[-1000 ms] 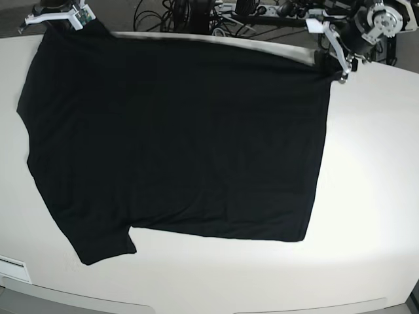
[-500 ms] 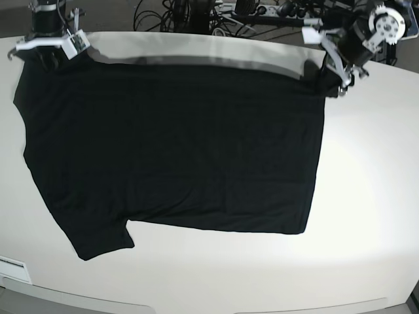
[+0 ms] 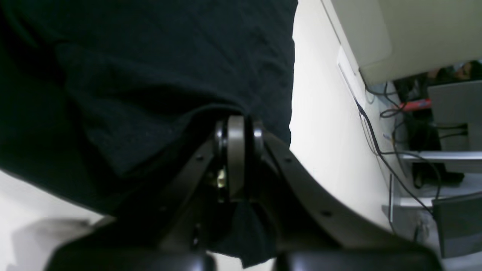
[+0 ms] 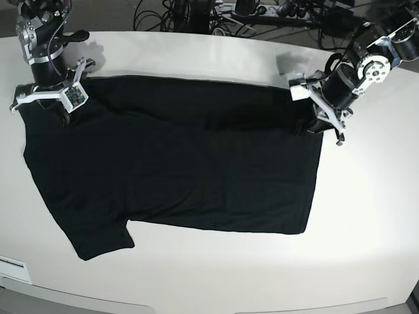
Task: Fold the T-shirt properly
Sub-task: 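Lower the shirt flat with both grippers and release it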
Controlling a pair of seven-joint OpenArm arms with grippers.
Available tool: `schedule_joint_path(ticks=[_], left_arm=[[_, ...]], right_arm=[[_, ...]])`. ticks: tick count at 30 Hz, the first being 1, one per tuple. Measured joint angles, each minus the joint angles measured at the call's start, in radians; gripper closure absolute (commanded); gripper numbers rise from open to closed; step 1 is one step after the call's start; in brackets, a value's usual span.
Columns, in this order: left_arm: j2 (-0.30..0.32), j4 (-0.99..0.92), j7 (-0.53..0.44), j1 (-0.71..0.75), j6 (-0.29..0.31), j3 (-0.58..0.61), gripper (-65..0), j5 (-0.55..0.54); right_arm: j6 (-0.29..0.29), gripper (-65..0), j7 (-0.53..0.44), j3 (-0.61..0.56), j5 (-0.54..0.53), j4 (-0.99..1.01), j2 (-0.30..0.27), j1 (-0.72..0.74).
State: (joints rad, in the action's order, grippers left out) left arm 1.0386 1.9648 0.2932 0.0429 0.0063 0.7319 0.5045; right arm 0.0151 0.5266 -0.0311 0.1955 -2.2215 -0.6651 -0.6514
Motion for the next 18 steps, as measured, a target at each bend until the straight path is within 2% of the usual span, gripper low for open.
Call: schedule_joint_path(ticks=[7,11,13,14,15,16,17,18], left_arm=[[-0.077,-0.106,-0.007,-0.071,-0.003,0.0,0.0,0.0],[-0.093,-0.114,-0.009,-0.087,-0.005,0.0,0.0,-0.016],[-0.105,-0.114,-0.005,-0.088,-0.06,0.0,0.0,-0.037],[-0.114,-0.114,0.002,-0.088,-0.099,0.0,0.0,-0.044],[-0.124,-0.114,0.002,-0.09,-0.127,0.0,-3.1,-0.044],[-0.132,-0.114,0.019,-0.09,-0.169,0.0,-9.6,-0.045],[-0.14,-0.114,0.037,-0.09,-0.215,-0.001,-15.8,-0.05],[-0.144,-0.114,0.072,-0.09,-0.26,-0.001,-20.8,-0.064]], right_arm=[[-0.014,0.0,-0.015,-0.002,-0.034,0.101,0.001,0.068],[-0.016,0.0,-0.015,-0.002,-0.037,0.111,0.001,0.104],[-0.013,0.0,-0.031,-0.002,-0.088,0.111,0.001,0.122],[-0.013,-6.6,-0.044,-0.002,-0.107,0.111,0.001,0.131],[-0.007,-16.3,-0.052,-0.002,-0.117,0.111,0.002,0.139],[0.019,-25.2,-0.054,-0.004,-0.117,0.111,0.002,0.15],[0.06,-31.1,-0.055,-0.004,-0.117,0.111,0.003,0.159],[0.106,-32.9,-0.055,-0.004,-0.116,0.111,0.002,0.167]])
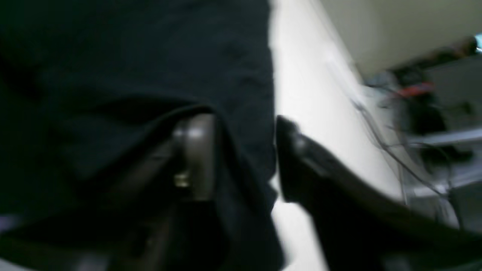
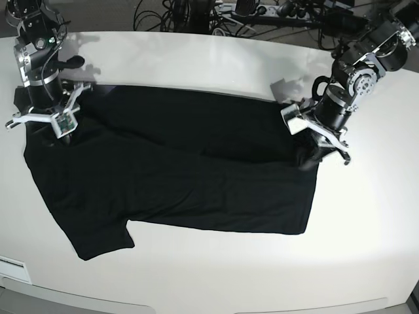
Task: Fold the T-shirt properly
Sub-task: 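Lower the shirt flat with both grippers and release it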
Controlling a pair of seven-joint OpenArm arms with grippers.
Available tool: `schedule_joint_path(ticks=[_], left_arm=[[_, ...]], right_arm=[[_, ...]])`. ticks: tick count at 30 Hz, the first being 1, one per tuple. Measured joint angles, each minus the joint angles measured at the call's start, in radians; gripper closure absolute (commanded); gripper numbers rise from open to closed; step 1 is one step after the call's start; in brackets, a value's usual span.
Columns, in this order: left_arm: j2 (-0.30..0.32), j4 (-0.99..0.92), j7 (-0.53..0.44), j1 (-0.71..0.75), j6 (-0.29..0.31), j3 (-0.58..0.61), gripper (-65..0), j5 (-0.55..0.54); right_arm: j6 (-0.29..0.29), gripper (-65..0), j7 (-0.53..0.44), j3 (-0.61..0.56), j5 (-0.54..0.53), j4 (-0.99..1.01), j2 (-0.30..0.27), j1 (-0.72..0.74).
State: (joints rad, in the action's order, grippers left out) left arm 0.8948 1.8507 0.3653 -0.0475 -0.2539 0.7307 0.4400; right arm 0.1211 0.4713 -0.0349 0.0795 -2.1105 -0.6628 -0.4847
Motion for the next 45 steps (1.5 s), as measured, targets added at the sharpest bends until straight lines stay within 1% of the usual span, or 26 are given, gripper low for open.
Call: schedule_joint_path(ticks=[1,2,3,4,5,6,7,8,9,12,14,16,17,18,20,22,23,24,25,26,29,31,33,37,41,45], left_arm=[[-0.001,0.0,0.016,0.0,-0.037,-0.001,-23.2,-0.042],[-0.005,0.0,0.031,0.0,-0.068,-0.003,-23.2,-0.09],[-0.013,0.0,0.059,0.002,-0.095,-0.005,-20.1,-0.117],[-0.022,-0.001,0.059,0.006,-0.116,-0.005,-12.0,-0.135],[-0.03,0.0,0.057,0.018,-0.134,-0.005,-1.5,-0.135],[-0.037,0.0,0.054,0.029,-0.149,-0.005,0.0,-0.128],[-0.043,0.0,0.054,0.043,-0.159,-0.005,0.0,-0.124],[-0.048,0.0,0.054,0.055,-0.164,-0.005,0.0,-0.114],[-0.05,0.0,0.053,0.067,-0.162,-0.005,0.0,-0.095],[-0.064,0.0,0.053,0.069,-0.146,-0.005,0.0,-0.072],[-0.072,-0.001,0.051,0.064,-0.09,-0.006,0.0,-0.07],[-0.093,-0.015,0.038,0.045,0.005,-0.006,0.0,-0.1],[-0.105,-0.03,0.027,0.03,0.054,-0.005,0.0,-0.128],[-0.117,-0.05,0.014,0.018,0.086,-0.004,0.0,-0.15],[-0.135,-0.103,-0.006,-0.002,0.133,-0.005,0.0,-0.175],[-0.163,-0.151,-0.01,-0.018,0.177,-0.007,0.0,-0.199],[-0.173,-0.163,-0.012,-0.024,0.211,-0.012,0.0,-0.205],[-0.183,-0.172,-0.01,-0.031,0.245,-0.013,0.0,-0.218],[-0.184,-0.177,-0.01,-0.031,0.289,-0.013,0.0,-0.233],[-0.183,-0.176,-0.005,-0.031,0.316,-0.013,0.0,-0.23],[-0.179,-0.15,0.068,-0.021,0.375,-0.014,0.0,-0.231],[-0.159,-0.103,0.119,0.006,0.406,-0.019,0.0,-0.234],[-0.109,-0.026,0.155,0.061,0.426,-0.019,0.0,-0.255],[-0.005,0.125,0.232,0.16,0.443,-0.018,0.0,-0.305],[0.083,0.192,0.245,0.201,0.454,-0.011,0.0,-0.322],[0.126,0.194,0.233,0.217,0.446,-0.011,0.0,-0.317]], right_arm=[[0.037,-32.5,0.002,0.0,0.006,0.0,-0.002,0.002],[0.041,-29.6,0.004,0.002,0.006,0.0,-0.002,0.001],[0.044,-21.3,0.013,0.001,0.004,0.0,-0.002,-0.002],[0.045,-9.5,0.022,0.0,-0.006,0.0,0.001,-0.003],[0.05,0.0,0.037,-0.001,-0.008,0.0,0.001,-0.002],[0.072,0.0,0.047,-0.001,-0.011,0.0,0.001,-0.002],[0.083,0.0,0.056,0.0,-0.01,0.0,0.0,-0.001],[0.082,0.0,0.063,0.0,-0.01,0.0,-0.001,-0.002],[0.069,0.0,0.064,0.0,-0.011,0.0,-0.001,-0.003],[0.003,0.0,0.063,0.0,-0.021,0.0,0.001,-0.003],[-0.052,0.0,0.065,0.0,-0.075,0.0,0.001,-0.002],[-0.109,0.0,0.06,0.0,-0.122,0.024,0.001,-0.002],[-0.12,0.0,0.06,0.0,-0.131,0.052,0.002,-0.002],[-0.123,0.0,0.06,0.0,-0.137,0.083,0.007,0.002],[-0.121,0.0,0.06,0.001,-0.145,0.159,0.031,0.02],[-0.183,0.0,0.066,0.002,-0.159,0.238,0.058,0.045],[-0.218,0.0,0.078,0.001,-0.172,0.272,0.074,0.057],[-0.237,0.0,0.076,0.001,-0.159,0.297,0.091,0.062],[-0.249,0.0,0.092,0.001,-0.16,0.32,0.102,0.065],[-0.248,0.0,0.09,0.002,-0.156,0.333,0.106,0.065],[-0.241,0.0,0.136,0.005,-0.158,0.322,0.107,0.056],[-0.235,0.0,0.169,0.008,-0.15,0.288,0.106,0.025],[-0.233,0.0,0.19,0.011,-0.139,0.248,0.101,-0.028],[-0.223,0.0,0.211,0.011,-0.121,0.151,0.097,-0.15],[-0.227,0.0,0.256,0.01,-0.142,0.068,0.073,-0.231],[-0.227,0.0,0.254,0.037,-0.15,0.044,0.073,-0.287]])
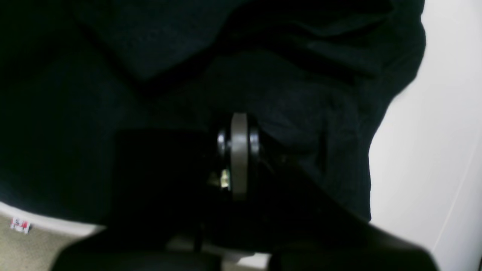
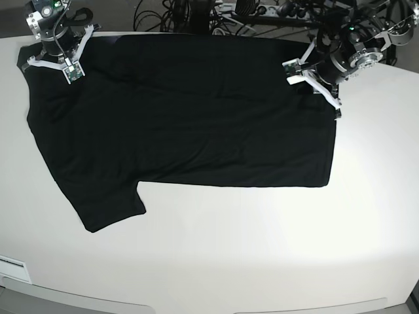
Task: Fold the T-shirt properly
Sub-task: 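Lower the shirt flat with both grippers and release it, then move both grippers to the shirt's hem corners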
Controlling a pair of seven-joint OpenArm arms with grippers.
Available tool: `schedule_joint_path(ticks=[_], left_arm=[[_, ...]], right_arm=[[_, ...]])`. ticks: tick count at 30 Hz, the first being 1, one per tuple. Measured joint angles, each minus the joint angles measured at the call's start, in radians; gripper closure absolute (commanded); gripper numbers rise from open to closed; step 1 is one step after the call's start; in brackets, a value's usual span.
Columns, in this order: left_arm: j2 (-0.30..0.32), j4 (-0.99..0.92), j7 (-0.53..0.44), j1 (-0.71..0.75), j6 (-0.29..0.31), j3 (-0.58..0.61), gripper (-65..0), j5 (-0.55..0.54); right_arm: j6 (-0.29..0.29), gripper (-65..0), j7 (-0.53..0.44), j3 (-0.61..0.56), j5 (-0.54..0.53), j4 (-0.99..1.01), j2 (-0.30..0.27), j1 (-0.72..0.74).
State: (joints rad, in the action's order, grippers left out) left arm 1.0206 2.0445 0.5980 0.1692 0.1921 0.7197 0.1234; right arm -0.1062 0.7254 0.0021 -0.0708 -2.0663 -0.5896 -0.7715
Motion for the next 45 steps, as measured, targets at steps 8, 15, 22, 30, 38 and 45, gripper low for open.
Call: schedule_joint_path(ticks=[8,15,22,30,38,45], left_arm=[[0.008,-0.027,-0.099,0.0,-0.045,0.002,0.0,0.071],[-0.007,-0.05,-0.119,0.0,-0.056,0.002,0.0,0.102],[-0.009,-0.028,-0.048,0.001,-0.105,0.002,0.0,0.121],[-0.009,-0.025,-0.029,0.003,-0.278,0.006,0.0,0.224],[-0.012,0.032,-0.006,0.003,-0.442,-0.019,0.0,0.21],[-0.136,-0.005,-0.057,0.005,-0.333,-0.51,0.0,-0.288]], right_arm=[[0.024,0.0,-0.001,0.031,-0.009,-0.001,0.0,-0.026],[0.047,0.0,0.024,0.031,-0.009,-0.003,0.003,-0.026],[0.08,0.0,0.029,0.032,0.037,-0.027,0.003,-0.026],[0.116,0.0,0.042,0.032,0.065,-0.06,0.003,-0.026],[0.248,0.0,0.039,0.032,0.203,-0.146,0.003,-0.026],[0.276,0.0,0.051,0.032,0.212,-0.153,0.003,-0.026]])
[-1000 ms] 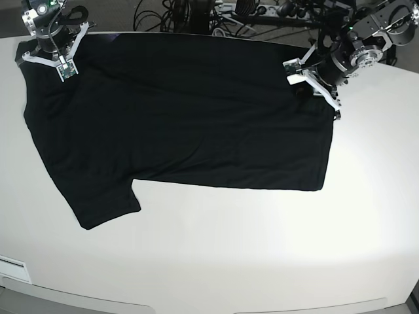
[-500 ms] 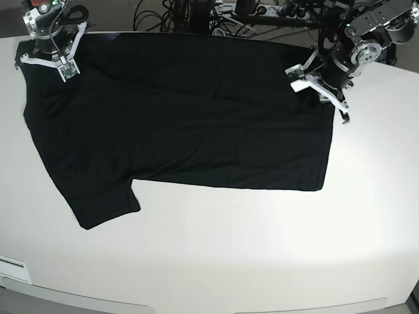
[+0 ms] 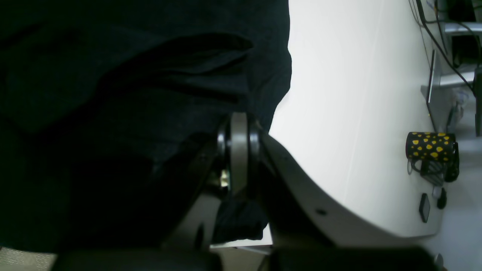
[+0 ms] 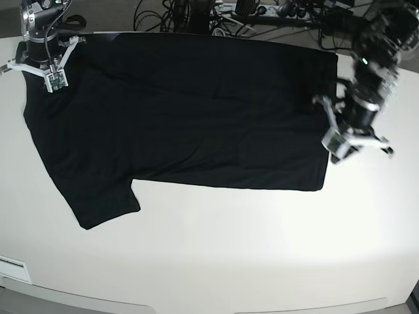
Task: Fold the T-shirt properly
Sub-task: 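Move both grippers to the shirt's hem corners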
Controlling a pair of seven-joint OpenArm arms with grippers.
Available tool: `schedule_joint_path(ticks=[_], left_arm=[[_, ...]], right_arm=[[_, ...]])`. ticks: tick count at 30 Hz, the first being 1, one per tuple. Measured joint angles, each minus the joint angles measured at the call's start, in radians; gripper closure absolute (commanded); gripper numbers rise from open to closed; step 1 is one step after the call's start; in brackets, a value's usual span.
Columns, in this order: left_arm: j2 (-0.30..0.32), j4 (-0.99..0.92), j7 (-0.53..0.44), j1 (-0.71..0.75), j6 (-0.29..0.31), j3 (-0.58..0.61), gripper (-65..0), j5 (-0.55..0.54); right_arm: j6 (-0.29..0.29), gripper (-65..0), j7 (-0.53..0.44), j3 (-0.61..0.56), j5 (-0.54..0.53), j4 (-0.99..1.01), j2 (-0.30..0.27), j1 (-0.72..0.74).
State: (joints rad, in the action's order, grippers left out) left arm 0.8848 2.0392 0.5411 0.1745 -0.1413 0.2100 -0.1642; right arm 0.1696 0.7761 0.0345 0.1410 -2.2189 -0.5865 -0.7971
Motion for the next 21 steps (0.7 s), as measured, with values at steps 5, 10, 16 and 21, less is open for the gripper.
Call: schedule_joint_path(ticks=[5,10,16,21], left_arm=[[-0.117,-0.201,-0.038,-0.034,0.223,-0.364,0.0,-0.423],[-0.186,-0.529,0.032,-0.186,0.394,-0.44,-4.4,-0.721],[-0.205,-0.869,0.148,-0.358,0.546,-0.335,-33.1,-0.893],[-0.256,-1.046,0.248,-0.508,0.565,-0.187,-33.1,-0.974]], right_arm=[[0.003,0.0,0.007,0.0,0.0,0.0,0.0,0.0],[0.001,0.0,0.003,0.0,-0.001,0.0,-0.001,0.001],[-0.007,0.0,0.002,0.0,0.0,0.0,0.001,0.0],[-0.007,0.0,-0.005,0.0,0.0,0.0,-0.001,0.0]])
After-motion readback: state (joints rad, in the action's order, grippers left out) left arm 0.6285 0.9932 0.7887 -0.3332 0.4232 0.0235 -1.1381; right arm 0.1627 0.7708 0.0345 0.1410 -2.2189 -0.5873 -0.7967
